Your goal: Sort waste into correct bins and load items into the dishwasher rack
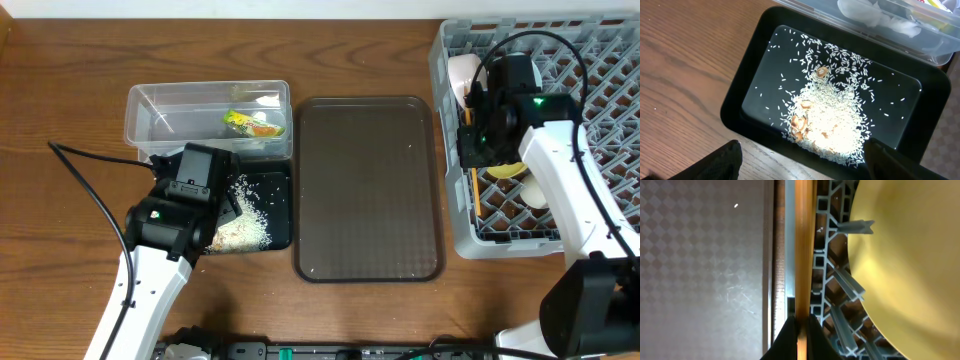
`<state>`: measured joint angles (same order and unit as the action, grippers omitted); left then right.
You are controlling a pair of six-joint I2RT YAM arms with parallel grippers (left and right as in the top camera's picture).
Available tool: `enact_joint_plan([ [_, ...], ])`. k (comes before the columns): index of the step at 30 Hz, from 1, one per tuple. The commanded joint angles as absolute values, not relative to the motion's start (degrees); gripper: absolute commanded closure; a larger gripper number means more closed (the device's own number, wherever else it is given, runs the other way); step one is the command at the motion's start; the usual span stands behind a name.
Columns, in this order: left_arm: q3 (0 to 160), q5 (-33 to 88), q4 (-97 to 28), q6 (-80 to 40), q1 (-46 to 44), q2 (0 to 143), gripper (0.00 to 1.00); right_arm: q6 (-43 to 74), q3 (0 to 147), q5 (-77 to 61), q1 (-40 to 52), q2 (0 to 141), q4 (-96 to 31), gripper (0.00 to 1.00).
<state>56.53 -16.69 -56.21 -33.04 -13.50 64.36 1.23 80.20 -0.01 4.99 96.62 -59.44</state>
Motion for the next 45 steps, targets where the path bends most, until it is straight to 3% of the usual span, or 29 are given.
enact_joint_plan([
  [1, 57.56, -17.15, -56.31, -33.54, -13.15, 64.40, 0.20, -0.49, 79.92, 1.67, 4.78, 96.90, -58.11, 0.94],
  [5, 57.56, -17.17, -56.31, -33.52, -13.15, 64.40, 0.20, -0.23, 79.92, 1.69, 4.78, 96.90, -57.58, 0.74],
  [14, 57.58, -17.19, -53.89, -32.95, -13.15, 64.31, 0.20, 2.17, 79.94, -0.43, 4.86, 95.31, -56.45, 0.71],
  [18, 57.63, -10.72, -47.68, -22.09, -13.19, 64.31, 0.20, 3.16, 79.92, -8.12, 4.84, 92.23, -51.29, 0.67],
  [21, 57.63, -6.72, -42.83, -16.95, -13.19, 64.69, 0.20, 3.77, 79.92, -16.53, 4.84, 90.72, -45.91, 0.37],
  [26, 57.63, -3.92, -41.54, -10.85, -13.19, 67.22, 0.20, 2.24, 79.90, -15.35, 4.84, 90.65, -46.13, 0.34],
  [34, 57.39, -3.55, -57.78, -12.43, -13.19, 65.73, 0.20, 6.63, 79.44, -6.85, 4.86, 86.19, -54.41, 0.23],
  [38, 55.48, -3.44, -57.54, -12.73, -13.19, 58.37, 0.19, 6.85, 75.09, -6.83, 4.91, 80.18, -53.45, 0.18],
  [42, 52.36, -3.38, -55.99, -12.69, -13.74, 46.87, 0.20, 7.05, 63.40, -6.83, 4.91, 67.48, -47.11, 0.02],
  [45, 49.17, -3.38, -54.59, -12.91, -14.59, 37.74, 0.19, 8.73, 54.50, -5.72, 4.91, 56.14, -42.52, 0.01],
])
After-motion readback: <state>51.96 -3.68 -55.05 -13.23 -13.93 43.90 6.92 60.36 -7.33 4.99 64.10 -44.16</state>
